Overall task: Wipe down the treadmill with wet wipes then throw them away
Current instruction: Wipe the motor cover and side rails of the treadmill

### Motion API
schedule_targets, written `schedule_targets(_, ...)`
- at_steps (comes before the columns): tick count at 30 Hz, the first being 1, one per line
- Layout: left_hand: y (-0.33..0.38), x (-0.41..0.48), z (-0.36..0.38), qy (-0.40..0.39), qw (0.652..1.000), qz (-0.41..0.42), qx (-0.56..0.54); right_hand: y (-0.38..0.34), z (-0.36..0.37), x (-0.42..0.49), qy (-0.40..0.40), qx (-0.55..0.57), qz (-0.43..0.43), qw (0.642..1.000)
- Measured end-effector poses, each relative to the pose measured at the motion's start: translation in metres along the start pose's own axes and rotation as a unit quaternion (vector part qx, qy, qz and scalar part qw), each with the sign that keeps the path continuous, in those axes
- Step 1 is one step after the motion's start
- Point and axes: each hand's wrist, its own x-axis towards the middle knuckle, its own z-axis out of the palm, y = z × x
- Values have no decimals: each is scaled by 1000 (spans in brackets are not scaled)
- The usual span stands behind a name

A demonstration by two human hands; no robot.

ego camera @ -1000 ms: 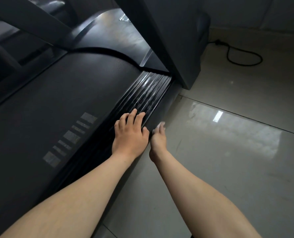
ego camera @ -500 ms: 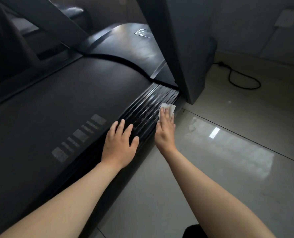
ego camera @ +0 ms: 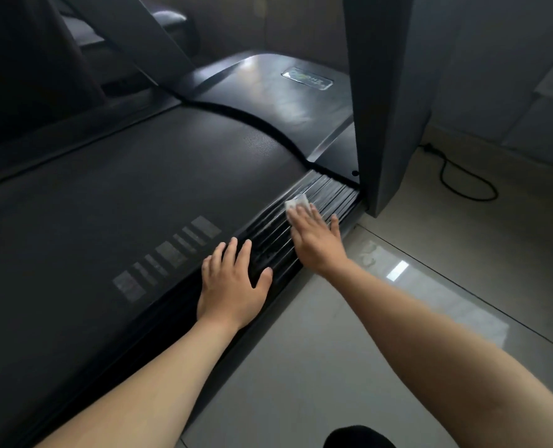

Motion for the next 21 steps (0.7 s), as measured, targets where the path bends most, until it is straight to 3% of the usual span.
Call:
schedule_targets(3, -1, 1, 1, 6, 1000, 1, -13, -3, -7, 21, -31, 3, 66, 997)
schedule_targets(5, -2, 2, 2, 21, 999, -9, -45, -15, -5, 19, -33, -8, 55, 998)
schedule_targets(10, -4, 5, 4, 76, 989, -61, -112, -54, 12, -10, -97, -45, -155, 982)
schedule_targets(13, -4, 5, 4, 83, 985, -71, -134, -55, 12, -10, -115, -65, -211, 968)
schedule_targets(15, -5, 5, 4, 81, 986, -66, -133, -49, 5, 1, -110, -88, -191, 971)
schedule_targets(21, -7, 5, 4, 77, 986, -53, -140, -24, -10, 41, -78, -55, 10, 995)
